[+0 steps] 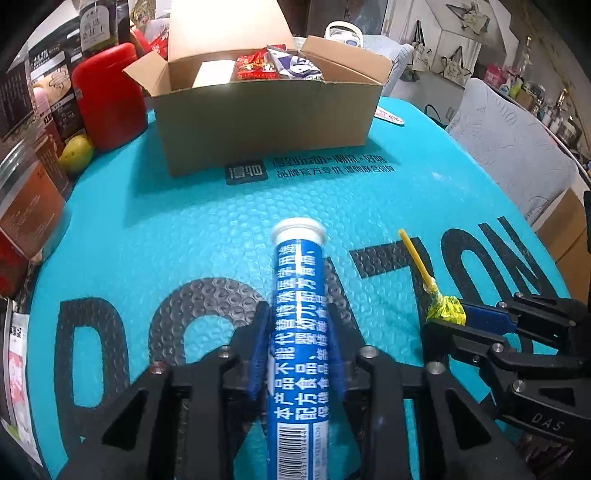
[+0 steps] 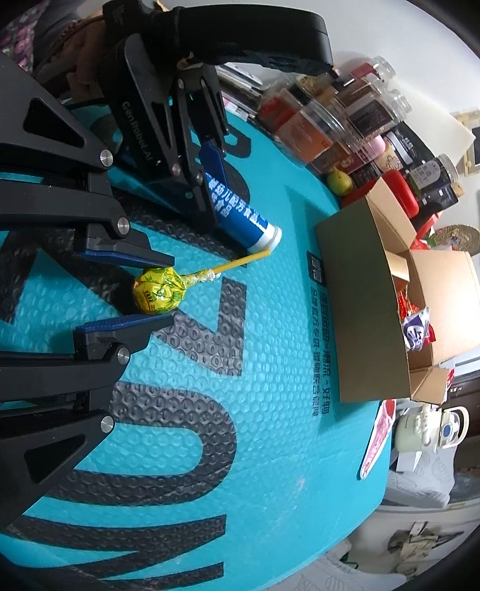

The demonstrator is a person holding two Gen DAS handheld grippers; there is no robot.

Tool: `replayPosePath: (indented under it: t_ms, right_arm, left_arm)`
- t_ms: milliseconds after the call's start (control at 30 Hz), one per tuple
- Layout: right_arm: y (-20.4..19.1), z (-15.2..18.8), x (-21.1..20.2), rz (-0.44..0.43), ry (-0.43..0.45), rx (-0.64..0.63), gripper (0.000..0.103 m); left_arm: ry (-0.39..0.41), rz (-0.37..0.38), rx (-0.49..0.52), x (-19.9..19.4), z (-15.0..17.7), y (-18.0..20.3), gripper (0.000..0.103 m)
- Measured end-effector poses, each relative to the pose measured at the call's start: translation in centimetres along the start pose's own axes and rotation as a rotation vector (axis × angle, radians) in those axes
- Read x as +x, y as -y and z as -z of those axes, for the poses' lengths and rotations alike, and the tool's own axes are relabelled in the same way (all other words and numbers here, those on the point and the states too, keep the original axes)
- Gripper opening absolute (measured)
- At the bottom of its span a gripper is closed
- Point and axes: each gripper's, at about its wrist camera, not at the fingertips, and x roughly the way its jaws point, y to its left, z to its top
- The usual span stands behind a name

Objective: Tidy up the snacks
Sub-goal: 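Lift the blue tube with the left tool while the right tool lifts the lollipop, then carry the tube and lollipop with both tools over the cardboard box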

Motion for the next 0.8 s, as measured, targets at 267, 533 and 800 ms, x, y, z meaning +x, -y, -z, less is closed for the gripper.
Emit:
replayPosePath:
  t_ms: [267, 533, 800]
  right_arm:
    - [0.1, -0.4, 0.2, -0.013, -0.004, -0.005, 0.024]
    - [-1.0, -0.8, -0.3, -0.037, 0.007, -0.034, 0.024]
    - [-2.3, -2.0, -1.5, -0.058, 0.044, -0.085, 0.024]
  left_arm:
    - [0.006, 0.015, -0.038, -0.7, 0.3, -0.6, 0.028]
    - [0.055, 0.015, -0.059, -3.0, 0.2, -1.2, 0.028]
    - [0.122, -0.013, -0.059, -5.5, -1.2, -1.6, 0.028]
